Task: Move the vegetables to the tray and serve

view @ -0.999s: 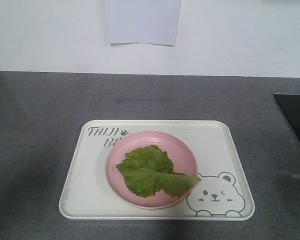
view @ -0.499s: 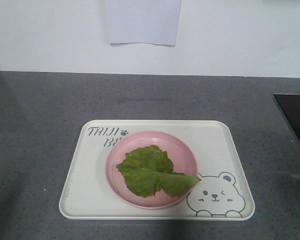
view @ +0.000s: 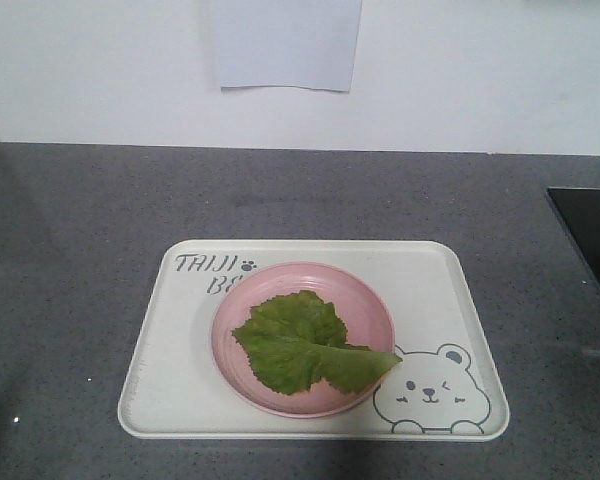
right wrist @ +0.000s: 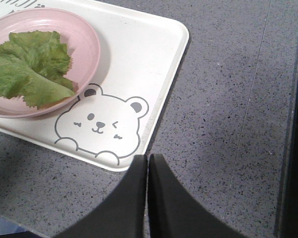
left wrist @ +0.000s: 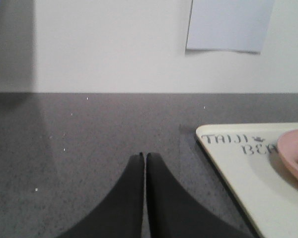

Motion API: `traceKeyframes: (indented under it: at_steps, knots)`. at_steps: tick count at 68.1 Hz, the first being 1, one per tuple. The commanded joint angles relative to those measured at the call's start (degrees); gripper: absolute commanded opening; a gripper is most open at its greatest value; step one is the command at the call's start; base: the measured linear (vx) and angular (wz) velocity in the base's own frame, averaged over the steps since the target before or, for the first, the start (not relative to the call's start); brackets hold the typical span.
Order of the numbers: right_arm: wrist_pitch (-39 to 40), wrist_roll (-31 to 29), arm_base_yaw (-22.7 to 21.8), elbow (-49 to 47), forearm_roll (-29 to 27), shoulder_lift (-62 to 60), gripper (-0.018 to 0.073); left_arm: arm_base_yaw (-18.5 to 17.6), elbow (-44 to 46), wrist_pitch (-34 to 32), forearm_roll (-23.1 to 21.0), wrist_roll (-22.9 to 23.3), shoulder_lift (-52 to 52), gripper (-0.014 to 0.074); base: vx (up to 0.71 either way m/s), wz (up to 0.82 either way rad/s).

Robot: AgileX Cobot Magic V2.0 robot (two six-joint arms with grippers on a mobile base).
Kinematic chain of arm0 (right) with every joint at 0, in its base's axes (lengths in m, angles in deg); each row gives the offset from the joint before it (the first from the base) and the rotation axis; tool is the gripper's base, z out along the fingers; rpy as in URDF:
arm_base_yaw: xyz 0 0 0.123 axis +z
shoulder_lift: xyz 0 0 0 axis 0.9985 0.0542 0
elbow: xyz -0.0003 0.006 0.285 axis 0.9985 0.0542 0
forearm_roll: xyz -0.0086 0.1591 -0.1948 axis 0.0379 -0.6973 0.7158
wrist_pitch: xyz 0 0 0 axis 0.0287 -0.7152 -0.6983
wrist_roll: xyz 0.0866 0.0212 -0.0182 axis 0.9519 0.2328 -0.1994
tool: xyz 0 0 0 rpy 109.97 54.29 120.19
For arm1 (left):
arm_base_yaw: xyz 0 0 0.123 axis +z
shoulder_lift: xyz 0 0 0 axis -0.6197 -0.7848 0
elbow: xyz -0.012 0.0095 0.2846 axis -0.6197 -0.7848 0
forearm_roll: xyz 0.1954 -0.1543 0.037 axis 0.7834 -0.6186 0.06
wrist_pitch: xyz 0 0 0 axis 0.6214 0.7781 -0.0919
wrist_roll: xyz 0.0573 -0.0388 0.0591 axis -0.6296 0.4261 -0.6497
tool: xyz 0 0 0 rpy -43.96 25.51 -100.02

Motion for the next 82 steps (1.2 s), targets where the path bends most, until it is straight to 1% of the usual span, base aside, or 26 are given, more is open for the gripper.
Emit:
traceKeyframes:
  at_steps: [1, 6, 23, 27, 32, 37, 82]
  knots:
    - [3.0, -0.4, 0.1, -1.3, -0.7, 0.2, -0.0008, 0.0, -1.4, -6.9, 0.4, 0.8, 1.0, -0.0008, 0.00, 0.00]
    - [3.0, -0.4, 0.1, -1.3, -0.7, 0.2, -0.0008, 0.0, -1.4, -7.9, 0.4, 0.8, 1.0, -0.0008, 0.00, 0.00]
    - [3.0, -0.4, 0.1, -1.3, -0.7, 0.2, -0.0008, 0.1, -1.4, -8.0, 0.4, 0.8, 1.0, -0.0008, 0.00, 0.00]
    - [3.0, -0.4, 0.1, -1.3, -0.7, 0.2, -0.0008, 0.7, -1.4, -8.0, 0.2, 0.9, 1.0, -0.0008, 0.00, 0.00]
    - [3.0, -0.4, 0.1, -1.3, -0.7, 0.2, -0.0008, 2.4, -1.4, -7.9, 0.2, 1.4, 1.0, -0.0008, 0.00, 0.00]
    - [3.0, -0.4, 0.1, -1.3, -0.7, 0.2, -0.0008, 3.1, -1.4, -7.9, 0.2, 1.7, 1.0, -0.0008, 0.00, 0.00]
    - [3.0, -0.4, 0.1, -1.3, -0.7, 0.2, -0.0008, 3.3, -1.3, -7.9, 0.2, 1.6, 1.0, -0.0007, 0.00, 0.00]
